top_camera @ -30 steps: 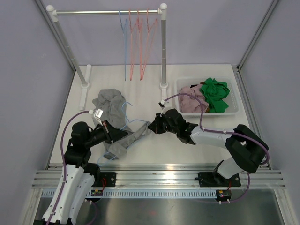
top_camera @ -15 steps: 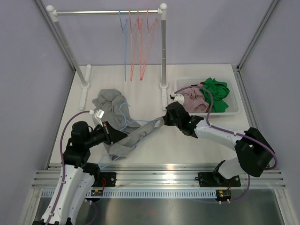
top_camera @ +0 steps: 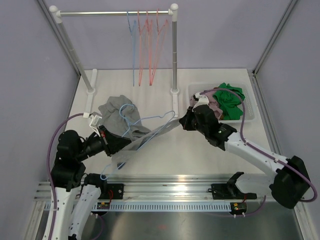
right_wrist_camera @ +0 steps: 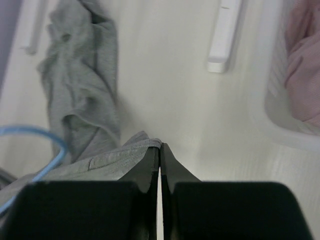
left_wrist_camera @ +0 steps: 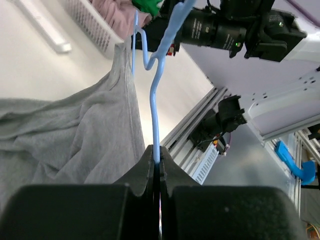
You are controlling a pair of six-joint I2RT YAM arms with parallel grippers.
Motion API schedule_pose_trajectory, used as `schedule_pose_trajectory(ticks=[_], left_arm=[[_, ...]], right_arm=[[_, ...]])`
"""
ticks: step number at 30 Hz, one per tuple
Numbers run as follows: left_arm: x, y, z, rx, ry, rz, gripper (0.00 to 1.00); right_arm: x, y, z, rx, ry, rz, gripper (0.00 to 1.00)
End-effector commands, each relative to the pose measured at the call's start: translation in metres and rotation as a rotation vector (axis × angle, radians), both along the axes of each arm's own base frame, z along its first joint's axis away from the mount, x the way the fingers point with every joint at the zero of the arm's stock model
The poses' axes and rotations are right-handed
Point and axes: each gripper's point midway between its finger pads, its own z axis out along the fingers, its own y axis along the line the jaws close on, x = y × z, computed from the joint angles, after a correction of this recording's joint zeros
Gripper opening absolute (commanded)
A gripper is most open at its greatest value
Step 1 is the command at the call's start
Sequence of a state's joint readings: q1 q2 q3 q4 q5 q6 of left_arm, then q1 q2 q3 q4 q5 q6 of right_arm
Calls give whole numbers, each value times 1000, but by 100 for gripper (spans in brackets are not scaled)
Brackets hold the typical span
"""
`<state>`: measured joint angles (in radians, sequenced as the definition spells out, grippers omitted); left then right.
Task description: Remove the tank top from the hanger
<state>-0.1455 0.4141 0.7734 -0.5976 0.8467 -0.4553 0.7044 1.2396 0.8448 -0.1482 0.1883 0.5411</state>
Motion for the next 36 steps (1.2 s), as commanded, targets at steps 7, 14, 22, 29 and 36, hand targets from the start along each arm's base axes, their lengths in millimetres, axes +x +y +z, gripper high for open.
schedule_pose_trajectory(ticks=[7,14,22,29,36], left_arm=[[-50,2,154,-463,-657,-55,0],[-46,14,228,-578,-975,-24,0],[-41,3,253,-736,-1170,-185,0],[-3,34,255,-863,-1139,111,3],[3,48,254,-869,-1122,233,0]], right_arm=[[-87,24,129,459,-243,405,0],[-135,29,186,516,-179,604,0],[-174,66,209,502,-146,774,0],[-106,-6,108,43,-68,273,0],[-114,-32,29,-43,46,179,0]])
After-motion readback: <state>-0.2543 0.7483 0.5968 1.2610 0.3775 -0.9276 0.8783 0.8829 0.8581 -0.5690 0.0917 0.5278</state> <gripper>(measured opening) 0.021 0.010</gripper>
